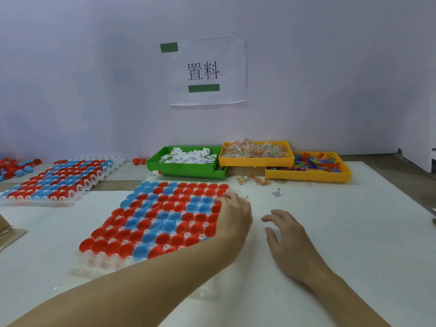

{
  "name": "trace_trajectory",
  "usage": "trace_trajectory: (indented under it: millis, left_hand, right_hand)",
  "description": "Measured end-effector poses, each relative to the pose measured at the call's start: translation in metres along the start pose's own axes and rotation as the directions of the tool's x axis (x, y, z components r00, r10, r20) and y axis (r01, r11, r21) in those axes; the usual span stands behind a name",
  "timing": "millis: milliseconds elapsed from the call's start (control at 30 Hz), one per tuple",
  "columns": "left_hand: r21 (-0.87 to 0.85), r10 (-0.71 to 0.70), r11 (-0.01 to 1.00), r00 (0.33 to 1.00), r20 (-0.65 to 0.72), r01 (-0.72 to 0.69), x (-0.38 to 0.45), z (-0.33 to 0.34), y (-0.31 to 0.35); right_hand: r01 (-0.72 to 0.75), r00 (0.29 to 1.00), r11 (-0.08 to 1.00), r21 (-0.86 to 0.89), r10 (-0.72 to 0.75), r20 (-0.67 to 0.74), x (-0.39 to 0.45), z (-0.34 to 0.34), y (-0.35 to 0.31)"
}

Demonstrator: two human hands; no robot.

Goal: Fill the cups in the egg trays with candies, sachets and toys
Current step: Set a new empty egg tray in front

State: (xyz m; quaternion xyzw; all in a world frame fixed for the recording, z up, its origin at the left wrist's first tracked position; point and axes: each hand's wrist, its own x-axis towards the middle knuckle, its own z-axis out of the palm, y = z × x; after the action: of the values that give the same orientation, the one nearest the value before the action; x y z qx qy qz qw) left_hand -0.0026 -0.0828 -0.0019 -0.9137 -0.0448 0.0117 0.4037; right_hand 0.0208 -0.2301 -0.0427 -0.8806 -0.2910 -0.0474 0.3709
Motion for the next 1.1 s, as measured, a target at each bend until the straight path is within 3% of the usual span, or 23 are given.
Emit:
trace_trajectory:
  millis: [267, 367, 467, 567, 667, 733, 800, 900, 967, 1100]
  left_hand:
    - [-0.148, 0.033, 0.989, 0.999, 0.029, -0.029, 0.022, -0.066, 0.051]
    - [-0.214, 0.038, 0.976, 0.998, 0.056, -0.025, 0.022, -0.076, 0.051]
    - [-0.403, 0.0, 0.915, 0.999, 0.044, 0.018, 0.016, -0.076, 0.039]
    - [-0.667, -0.083, 0.743, 0.997, -0.01, 0.055, 0.006, -0.064, 0.011]
    - [-0.866, -0.236, 0.483, 0.972, 0.011, 0.128, -0.004, -0.035, -0.033]
    - [-0.9, -0.35, 0.341, 0.925, 0.147, 0.272, -0.01, -0.002, -0.068]
    - [-0.845, -0.415, 0.273, 0.849, 0.328, 0.46, -0.019, 0.036, -0.101]
    - [-0.73, -0.366, 0.168, 0.73, 0.578, 0.662, -0.036, 0.083, -0.132]
    - [-0.726, -0.287, 0.034, 0.702, 0.652, 0.687, -0.047, 0.102, -0.141]
    - [-0.84, -0.274, -0.202, 0.795, 0.542, 0.503, -0.062, 0.128, -0.138]
  right_hand:
    - [-0.115, 0.955, 0.988, 0.105, 0.139, -0.261, 0.008, -0.024, 0.015]
    - [-0.162, 0.939, 0.976, 0.143, 0.197, -0.281, 0.008, -0.029, 0.021]
    - [-0.186, 0.935, 0.966, 0.179, 0.23, -0.269, 0.009, -0.028, 0.022]
    - [-0.186, 0.933, 0.96, 0.209, 0.24, -0.268, 0.009, -0.025, 0.02]
    - [-0.173, 0.944, 0.958, 0.227, 0.228, -0.24, 0.008, -0.024, 0.017]
    - [-0.162, 0.954, 0.963, 0.216, 0.209, -0.215, 0.008, -0.022, 0.015]
    - [-0.157, 0.962, 0.964, 0.215, 0.199, -0.188, 0.008, -0.019, 0.013]
    - [-0.194, 0.967, 0.952, 0.236, 0.226, -0.115, 0.007, -0.016, 0.008]
    - [-0.215, 0.969, 0.947, 0.24, 0.237, -0.067, 0.006, -0.014, 0.004]
    - [-0.196, 0.978, 0.944, 0.265, 0.207, -0.013, 0.004, -0.011, -0.002]
